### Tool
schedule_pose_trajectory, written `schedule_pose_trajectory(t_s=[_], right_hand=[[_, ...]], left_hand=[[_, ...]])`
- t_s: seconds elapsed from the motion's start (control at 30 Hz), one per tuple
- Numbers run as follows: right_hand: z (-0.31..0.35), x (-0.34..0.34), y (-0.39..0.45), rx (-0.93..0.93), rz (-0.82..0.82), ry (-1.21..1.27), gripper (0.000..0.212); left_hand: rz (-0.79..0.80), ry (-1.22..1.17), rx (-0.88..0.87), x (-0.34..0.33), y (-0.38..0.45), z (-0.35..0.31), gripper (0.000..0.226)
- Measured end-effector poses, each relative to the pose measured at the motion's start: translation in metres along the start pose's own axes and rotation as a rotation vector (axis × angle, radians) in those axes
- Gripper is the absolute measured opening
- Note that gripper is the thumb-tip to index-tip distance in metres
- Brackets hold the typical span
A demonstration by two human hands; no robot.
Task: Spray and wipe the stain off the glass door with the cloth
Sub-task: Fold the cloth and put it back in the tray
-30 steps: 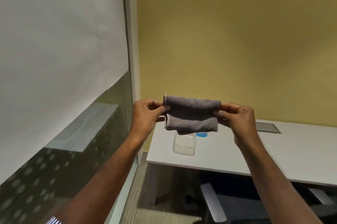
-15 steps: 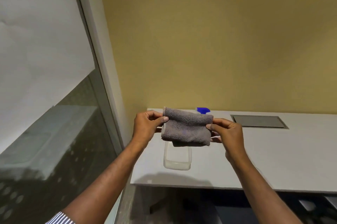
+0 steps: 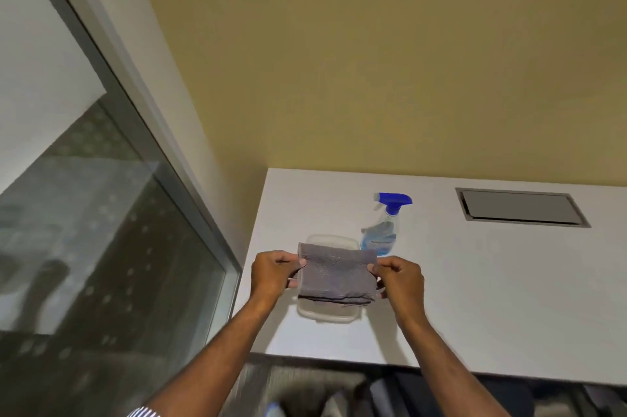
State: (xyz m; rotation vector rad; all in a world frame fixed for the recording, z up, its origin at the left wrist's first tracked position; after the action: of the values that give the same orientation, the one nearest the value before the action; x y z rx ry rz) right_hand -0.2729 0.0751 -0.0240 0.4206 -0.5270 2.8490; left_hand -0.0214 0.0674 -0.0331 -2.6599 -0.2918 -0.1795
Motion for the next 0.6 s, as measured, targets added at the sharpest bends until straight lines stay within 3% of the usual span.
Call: schedule_pose_trajectory(t_s=[0.3, 0.43, 0.6], right_hand=[[-0.057, -0.036, 0.033, -0.167, 0.037, -0.272, 0.017], [-0.067, -0.045, 0.039, -0.179, 0.025, -0.335, 0.024], [-0.07, -0.054, 0.041, -0.124, -0.023, -0.443, 0.015]], left_hand=[[-0.013, 0.316, 0.131, -0.016, 0.051, 0.055, 0.014], [0.013, 0.376, 0.124, -0.015, 0.062, 0.071, 0.017], [0.021, 0.496, 0.049, -0.019, 0.066, 0.078, 0.026]])
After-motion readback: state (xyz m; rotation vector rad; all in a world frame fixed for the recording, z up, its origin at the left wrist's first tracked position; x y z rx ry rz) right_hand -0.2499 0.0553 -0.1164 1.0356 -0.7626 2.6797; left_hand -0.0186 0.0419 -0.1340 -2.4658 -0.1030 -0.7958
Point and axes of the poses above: each hand's wrist, its own y-axis towards the middle knuckle, its own x-axis out of the back of the hand, z = x × y, the point moved 1 cm from there along y, towards the middle knuckle, and after that the axes turned 3 degrees about z, right-handed, at the moved point
